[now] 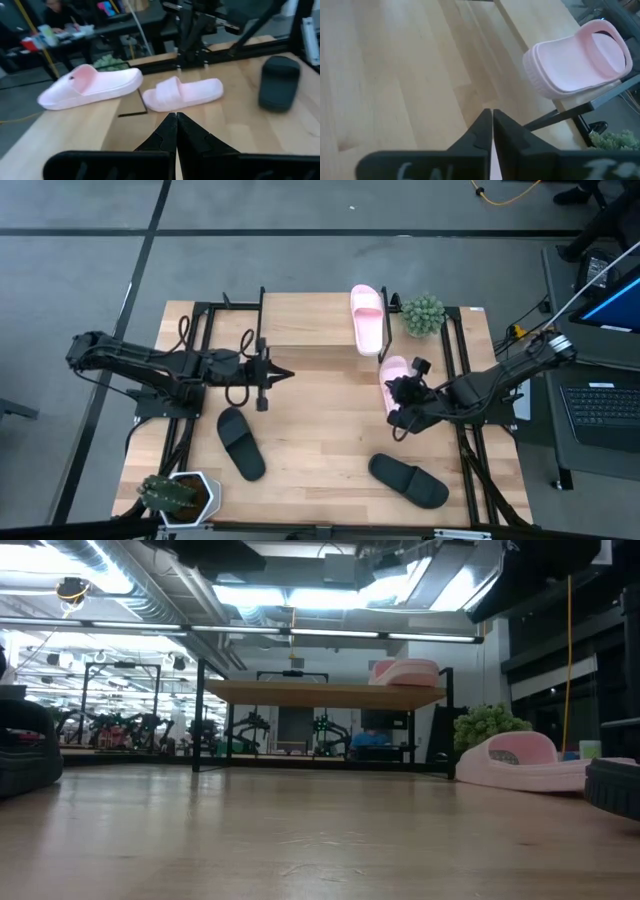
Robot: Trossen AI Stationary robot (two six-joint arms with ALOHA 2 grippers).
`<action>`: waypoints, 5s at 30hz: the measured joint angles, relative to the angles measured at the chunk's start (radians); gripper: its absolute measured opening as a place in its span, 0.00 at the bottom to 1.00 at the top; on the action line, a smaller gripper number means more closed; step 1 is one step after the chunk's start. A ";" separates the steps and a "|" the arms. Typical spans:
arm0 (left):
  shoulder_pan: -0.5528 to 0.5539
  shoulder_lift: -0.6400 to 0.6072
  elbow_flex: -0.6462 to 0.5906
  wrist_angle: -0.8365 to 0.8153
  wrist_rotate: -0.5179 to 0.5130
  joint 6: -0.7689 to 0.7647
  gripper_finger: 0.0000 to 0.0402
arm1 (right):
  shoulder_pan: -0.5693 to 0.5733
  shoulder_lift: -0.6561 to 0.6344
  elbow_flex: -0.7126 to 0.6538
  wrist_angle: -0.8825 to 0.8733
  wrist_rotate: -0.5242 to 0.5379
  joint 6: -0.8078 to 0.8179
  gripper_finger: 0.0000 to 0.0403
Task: Pick and place slides into the shelf
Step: Put the pink slide on the shelf
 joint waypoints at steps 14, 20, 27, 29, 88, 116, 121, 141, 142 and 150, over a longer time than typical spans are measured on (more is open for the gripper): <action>-0.048 -0.052 -0.188 0.172 -0.082 -0.062 0.00 | -0.018 0.000 -0.001 0.002 -0.083 -0.128 0.02; -0.049 -0.146 -0.258 0.193 -0.024 -0.111 0.00 | -0.049 0.001 -0.001 0.012 -0.157 -0.238 0.02; -0.072 -0.194 -0.276 0.187 -0.012 -0.111 0.00 | -0.093 0.001 -0.001 0.019 -0.184 -0.290 0.04; -0.075 -0.202 -0.276 0.172 -0.013 -0.105 0.00 | -0.105 0.004 -0.001 0.019 -0.186 -0.289 0.04; -0.074 -0.216 -0.276 0.140 -0.013 -0.113 0.00 | -0.187 0.413 -0.001 -0.220 -0.273 -0.154 0.30; -0.074 -0.216 -0.276 0.119 -0.013 -0.113 0.00 | -0.238 0.430 -0.001 -0.197 -0.267 -0.128 0.02; -0.074 -0.216 -0.276 0.119 -0.013 -0.113 0.00 | -0.238 0.430 -0.001 -0.196 -0.268 -0.128 0.01; -0.074 -0.216 -0.276 0.098 -0.013 -0.112 0.00 | -0.238 0.430 -0.001 -0.197 -0.269 -0.073 0.23; -0.074 -0.216 -0.276 0.095 -0.013 -0.113 0.00 | -0.238 0.430 -0.001 -0.198 -0.269 -0.073 0.25; -0.074 -0.216 -0.276 0.095 -0.013 -0.112 0.00 | -0.238 0.430 -0.001 -0.204 -0.269 -0.103 0.31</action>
